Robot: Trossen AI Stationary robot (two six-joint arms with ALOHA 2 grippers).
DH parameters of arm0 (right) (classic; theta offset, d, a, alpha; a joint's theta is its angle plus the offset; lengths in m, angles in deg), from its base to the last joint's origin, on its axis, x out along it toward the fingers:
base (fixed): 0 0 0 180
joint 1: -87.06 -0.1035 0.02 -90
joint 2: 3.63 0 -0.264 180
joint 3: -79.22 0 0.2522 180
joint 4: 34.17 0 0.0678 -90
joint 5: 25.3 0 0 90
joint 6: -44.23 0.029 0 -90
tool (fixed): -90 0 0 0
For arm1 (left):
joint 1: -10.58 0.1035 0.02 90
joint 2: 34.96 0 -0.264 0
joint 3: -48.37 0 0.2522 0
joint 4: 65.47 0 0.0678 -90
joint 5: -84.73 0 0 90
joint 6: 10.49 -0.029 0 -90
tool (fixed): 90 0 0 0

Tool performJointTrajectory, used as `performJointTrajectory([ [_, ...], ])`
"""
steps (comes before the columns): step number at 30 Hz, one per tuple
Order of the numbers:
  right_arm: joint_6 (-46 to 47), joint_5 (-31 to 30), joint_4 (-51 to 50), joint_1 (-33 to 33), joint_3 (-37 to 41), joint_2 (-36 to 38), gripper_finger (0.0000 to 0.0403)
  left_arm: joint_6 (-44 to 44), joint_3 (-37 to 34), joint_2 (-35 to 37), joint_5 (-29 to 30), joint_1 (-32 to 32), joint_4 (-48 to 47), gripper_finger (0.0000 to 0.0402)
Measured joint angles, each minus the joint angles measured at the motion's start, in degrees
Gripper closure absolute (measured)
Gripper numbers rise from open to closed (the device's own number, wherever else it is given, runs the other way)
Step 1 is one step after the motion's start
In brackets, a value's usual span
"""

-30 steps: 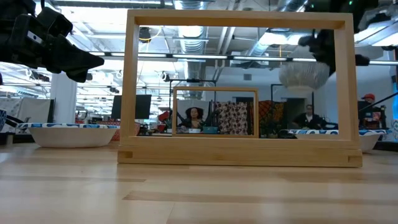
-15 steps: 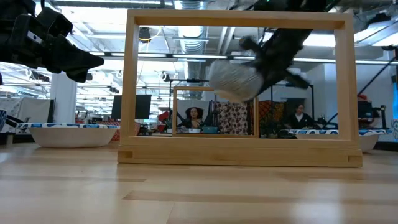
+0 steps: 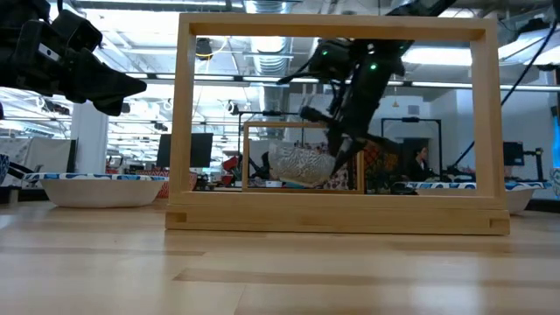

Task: Place and stack bowls onto a shelf
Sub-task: Put the red bowl on the shelf, then put the blue white bowl on the shelf

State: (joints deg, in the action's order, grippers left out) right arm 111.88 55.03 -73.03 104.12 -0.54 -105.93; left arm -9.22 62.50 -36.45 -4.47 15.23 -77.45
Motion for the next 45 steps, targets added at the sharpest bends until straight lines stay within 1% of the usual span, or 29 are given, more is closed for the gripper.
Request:
performJointTrajectory([
  [3,-0.48,-0.59,-3.04,0.28,-1.77,-2.21,0.0368,0.02,-0.01,-0.01,0.00,0.00,0.00,0.0401],
  [7,-0.57,-1.10,-4.35,0.68,-3.33,-3.91,0.0366,0.01,0.00,-0.01,0.00,-0.01,0.01,0.0401],
  [12,0.01,-1.10,-2.12,0.77,-3.70,-5.79,0.0343,0.00,0.01,-0.01,0.00,-0.02,-0.02,0.0401],
  [20,-0.22,-0.73,-2.55,1.42,-3.69,-5.41,0.0333,0.00,0.00,-0.01,0.00,-0.02,0.00,0.0401],
  [23,-2.13,-0.37,-3.15,1.99,-3.65,-4.45,0.0325,0.00,0.00,-0.01,0.00,-0.01,-0.01,0.0401],
  [27,-4.01,-0.33,-4.46,2.77,-3.65,-2.34,0.0291,0.00,0.01,-0.01,0.00,-0.02,-0.02,0.0401],
  [30,-6.46,-0.47,-5.65,3.08,-3.65,-0.76,0.0252,0.00,0.00,-0.01,0.00,-0.01,-0.02,0.0401],
  [32,-8.41,0.09,-8.14,3.40,-3.65,0.44,0.0223,0.00,-0.01,-0.01,0.00,0.00,0.00,0.0402],
  [34,-11.54,1.01,-10.92,3.38,-3.63,2.16,0.0195,0.00,-0.01,-0.01,0.00,-0.01,-0.02,0.0402],
  [37,-19.21,1.68,-16.70,3.23,-3.59,6.41,0.0164,0.00,-0.01,-0.01,0.00,-0.02,-0.01,0.0402],
  [41,-28.83,0.99,-25.43,1.64,-3.46,13.73,0.0149,0.00,-0.01,-0.01,0.00,-0.02,-0.02,0.0401],
  [43,-31.50,0.33,-28.76,0.91,-2.27,17.55,0.0148,0.00,0.00,-0.01,0.00,0.00,0.00,0.0402],
  [45,-32.17,-0.56,-30.23,0.21,0.39,21.89,0.0148,0.00,-0.01,-0.01,0.00,-0.01,-0.02,0.0401],
])
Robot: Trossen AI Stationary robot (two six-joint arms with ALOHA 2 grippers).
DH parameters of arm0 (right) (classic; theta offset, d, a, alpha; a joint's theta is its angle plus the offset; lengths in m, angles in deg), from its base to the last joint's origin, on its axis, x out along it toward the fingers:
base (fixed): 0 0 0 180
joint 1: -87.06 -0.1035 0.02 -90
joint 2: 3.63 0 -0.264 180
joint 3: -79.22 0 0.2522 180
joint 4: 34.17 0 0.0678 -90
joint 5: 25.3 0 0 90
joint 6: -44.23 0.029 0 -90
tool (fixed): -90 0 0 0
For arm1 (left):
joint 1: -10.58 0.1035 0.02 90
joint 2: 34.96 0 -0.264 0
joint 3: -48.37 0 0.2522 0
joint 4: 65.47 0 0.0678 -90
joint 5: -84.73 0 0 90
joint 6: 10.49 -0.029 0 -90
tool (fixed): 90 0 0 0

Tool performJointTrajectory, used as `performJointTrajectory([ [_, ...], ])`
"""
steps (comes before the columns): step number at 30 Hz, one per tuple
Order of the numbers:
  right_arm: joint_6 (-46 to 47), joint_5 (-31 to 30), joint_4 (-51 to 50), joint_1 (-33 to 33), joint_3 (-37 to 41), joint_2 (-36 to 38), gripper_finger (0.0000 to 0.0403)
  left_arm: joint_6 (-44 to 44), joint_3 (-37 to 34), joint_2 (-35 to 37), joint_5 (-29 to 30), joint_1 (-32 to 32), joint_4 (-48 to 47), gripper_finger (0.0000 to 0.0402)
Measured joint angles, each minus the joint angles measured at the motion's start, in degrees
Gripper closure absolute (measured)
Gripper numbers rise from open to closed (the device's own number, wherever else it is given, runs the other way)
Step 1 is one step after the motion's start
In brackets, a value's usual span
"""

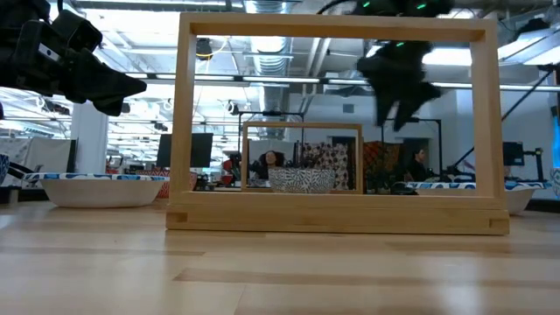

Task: Place and stack bowls onto a shelf
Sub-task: Put the blue white bowl on the shelf

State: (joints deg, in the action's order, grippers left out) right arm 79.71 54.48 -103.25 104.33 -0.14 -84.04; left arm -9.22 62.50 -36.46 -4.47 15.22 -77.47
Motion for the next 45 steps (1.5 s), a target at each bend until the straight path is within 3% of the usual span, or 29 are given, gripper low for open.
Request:
performJointTrajectory([
  [8,6.37,-0.26,4.93,-2.28,16.94,19.89,0.0148,0.00,-0.01,0.00,0.00,0.01,0.01,0.0402],
  [17,5.53,-0.31,32.25,-5.38,27.61,34.35,0.0148,0.00,0.00,0.01,0.00,0.01,0.01,0.0401],
  [26,-1.45,-0.38,44.76,-3.89,28.35,34.56,0.0148,-1.97,-0.01,0.02,1.02,0.01,0.92,0.0401],
  [29,-1.44,-0.34,45.84,-3.89,28.39,34.29,0.0148,2.59,0.00,0.00,1.93,0.01,1.96,0.0401],
  [33,-0.55,-0.37,50.06,-3.89,28.37,33.26,0.0148,4.11,-0.01,-0.01,5.95,0.01,9.15,0.0401],
  [36,-0.57,-0.36,53.47,-3.87,28.35,32.62,0.0148,6.58,0.13,0.04,8.18,0.01,20.54,0.0401],
  [40,0.62,-0.34,55.79,-3.87,28.30,31.50,0.0148,7.09,1.13,-0.04,15.88,0.03,29.57,0.0401],
  [43,2.39,-0.33,56.71,-3.70,28.30,30.75,0.0148,12.35,1.46,0.01,20.09,0.05,37.91,0.0401],
  [45,2.65,-0.34,57.47,-3.67,28.30,30.09,0.0148,15.68,2.41,-1.21,21.62,0.09,37.93,0.0401],
])
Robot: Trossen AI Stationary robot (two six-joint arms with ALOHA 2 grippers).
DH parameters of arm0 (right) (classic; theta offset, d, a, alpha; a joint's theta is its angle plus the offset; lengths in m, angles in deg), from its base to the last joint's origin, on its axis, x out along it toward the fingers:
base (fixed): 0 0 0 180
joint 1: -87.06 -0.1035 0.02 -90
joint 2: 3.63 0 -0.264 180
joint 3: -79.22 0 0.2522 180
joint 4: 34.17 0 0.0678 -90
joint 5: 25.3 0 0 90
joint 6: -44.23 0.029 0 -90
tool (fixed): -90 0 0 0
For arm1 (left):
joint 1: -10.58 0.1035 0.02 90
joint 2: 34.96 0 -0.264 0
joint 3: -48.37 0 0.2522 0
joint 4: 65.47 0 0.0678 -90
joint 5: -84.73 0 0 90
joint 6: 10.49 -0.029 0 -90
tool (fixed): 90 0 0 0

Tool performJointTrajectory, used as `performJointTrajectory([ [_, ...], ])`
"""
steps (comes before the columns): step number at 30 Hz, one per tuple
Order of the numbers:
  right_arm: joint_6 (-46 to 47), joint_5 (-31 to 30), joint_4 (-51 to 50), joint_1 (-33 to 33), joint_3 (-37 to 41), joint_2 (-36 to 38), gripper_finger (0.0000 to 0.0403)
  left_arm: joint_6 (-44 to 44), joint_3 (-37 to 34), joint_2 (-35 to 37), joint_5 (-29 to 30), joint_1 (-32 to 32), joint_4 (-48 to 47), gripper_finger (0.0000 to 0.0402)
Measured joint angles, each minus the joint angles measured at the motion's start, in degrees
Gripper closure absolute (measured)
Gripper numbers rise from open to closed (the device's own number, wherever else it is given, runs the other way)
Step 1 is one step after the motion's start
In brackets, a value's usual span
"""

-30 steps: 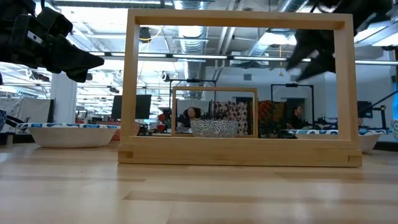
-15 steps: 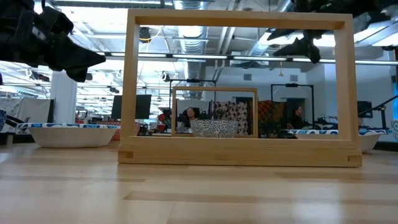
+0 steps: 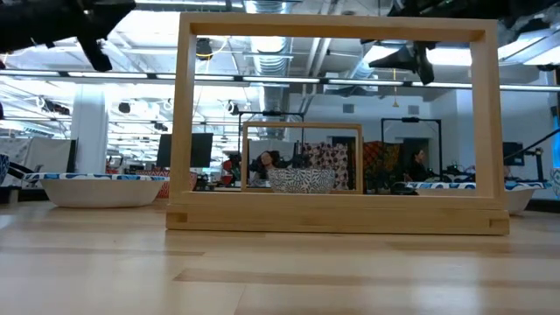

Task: Place and stack bowls onto a shelf
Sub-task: Put the blue white bowl on the shelf

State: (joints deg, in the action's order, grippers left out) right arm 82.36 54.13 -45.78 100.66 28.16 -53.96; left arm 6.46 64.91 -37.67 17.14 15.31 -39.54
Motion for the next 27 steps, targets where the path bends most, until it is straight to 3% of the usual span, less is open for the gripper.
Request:
performJointTrajectory([
  [5,1.00,0.04,2.84,0.00,0.00,-1.74,0.0148,6.90,11.12,-9.22,-0.50,0.05,-22.12,0.0366],
  [12,0.75,0.00,4.77,0.84,0.00,-2.62,0.0148,17.41,30.50,-28.62,1.08,1.46,-54.27,0.0252],
  [16,0.35,0.00,4.32,0.83,0.00,-2.33,0.0148,23.99,37.10,-39.00,-3.19,2.88,-68.30,0.0198],
  [21,0.22,0.01,3.70,0.81,0.00,-2.61,0.0148,32.28,39.38,-50.75,-12.53,3.79,-75.03,0.0167],
  [27,0.00,0.04,0.70,0.81,0.00,-2.97,0.0148,40.68,39.44,-62.62,-18.95,3.63,-74.89,0.0166],
])
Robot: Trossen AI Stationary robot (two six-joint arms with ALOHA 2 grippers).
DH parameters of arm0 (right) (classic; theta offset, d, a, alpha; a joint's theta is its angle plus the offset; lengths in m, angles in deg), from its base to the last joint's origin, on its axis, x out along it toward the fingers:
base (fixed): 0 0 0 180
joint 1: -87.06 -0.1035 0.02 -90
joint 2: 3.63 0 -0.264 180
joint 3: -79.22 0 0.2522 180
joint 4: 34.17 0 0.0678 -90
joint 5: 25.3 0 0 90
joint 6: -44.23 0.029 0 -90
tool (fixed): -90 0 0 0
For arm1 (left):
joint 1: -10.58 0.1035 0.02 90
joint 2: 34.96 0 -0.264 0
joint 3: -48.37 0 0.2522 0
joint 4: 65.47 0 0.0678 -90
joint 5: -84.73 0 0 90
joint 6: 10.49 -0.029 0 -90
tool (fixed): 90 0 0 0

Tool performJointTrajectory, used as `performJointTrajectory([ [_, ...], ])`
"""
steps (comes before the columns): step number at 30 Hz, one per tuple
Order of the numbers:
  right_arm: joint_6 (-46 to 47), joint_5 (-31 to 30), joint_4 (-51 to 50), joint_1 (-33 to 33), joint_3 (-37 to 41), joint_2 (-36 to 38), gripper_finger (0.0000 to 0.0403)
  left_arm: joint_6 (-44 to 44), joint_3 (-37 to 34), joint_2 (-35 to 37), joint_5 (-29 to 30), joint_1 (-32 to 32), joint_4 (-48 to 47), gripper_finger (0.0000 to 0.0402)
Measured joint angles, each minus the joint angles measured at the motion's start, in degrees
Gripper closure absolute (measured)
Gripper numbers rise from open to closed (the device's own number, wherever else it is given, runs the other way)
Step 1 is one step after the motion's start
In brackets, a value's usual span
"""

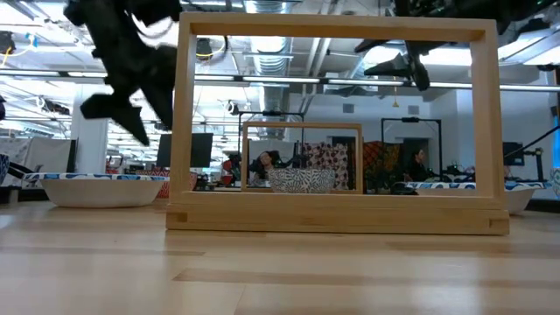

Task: Place and stack bowls onto a shelf
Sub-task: Put the blue white bowl on the shelf

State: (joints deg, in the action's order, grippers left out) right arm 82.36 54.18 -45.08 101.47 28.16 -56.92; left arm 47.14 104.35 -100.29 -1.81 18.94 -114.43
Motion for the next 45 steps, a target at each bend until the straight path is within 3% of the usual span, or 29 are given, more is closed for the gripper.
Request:
performJointTrajectory([
  [10,-4.84,0.09,-2.61,0.00,0.00,0.04,0.0148,6.85,0.04,-12.78,-0.13,-1.98,1.31,0.0167],
  [19,-7.33,0.11,-2.66,0.37,0.00,0.07,0.0148,8.16,0.08,-18.44,1.14,-3.45,6.42,0.0173],
  [23,-7.30,0.11,-2.66,1.12,0.00,0.07,0.0148,8.19,0.08,-19.23,2.35,-3.60,5.57,0.0217],
  [26,-7.15,0.13,-2.65,1.51,0.00,0.07,0.0148,7.35,0.17,-18.21,2.13,-3.60,5.38,0.0290],
  [28,-7.14,0.13,-2.62,1.53,0.00,0.09,0.0148,4.54,1.69,-16.87,1.45,-3.60,4.19,0.0354],
  [30,-7.15,0.13,-2.55,1.51,0.00,0.09,0.0148,0.92,4.23,-15.24,0.34,-3.60,2.31,0.0386],
  [38,-7.13,0.15,-2.56,1.51,-0.01,0.53,0.0148,-24.35,26.28,-12.71,-2.15,-4.75,-17.60,0.0401],
  [45,-11.61,1.46,-2.54,1.49,-3.15,3.74,0.0148,-50.73,47.89,-21.61,-0.67,-5.49,-23.69,0.0401],
])
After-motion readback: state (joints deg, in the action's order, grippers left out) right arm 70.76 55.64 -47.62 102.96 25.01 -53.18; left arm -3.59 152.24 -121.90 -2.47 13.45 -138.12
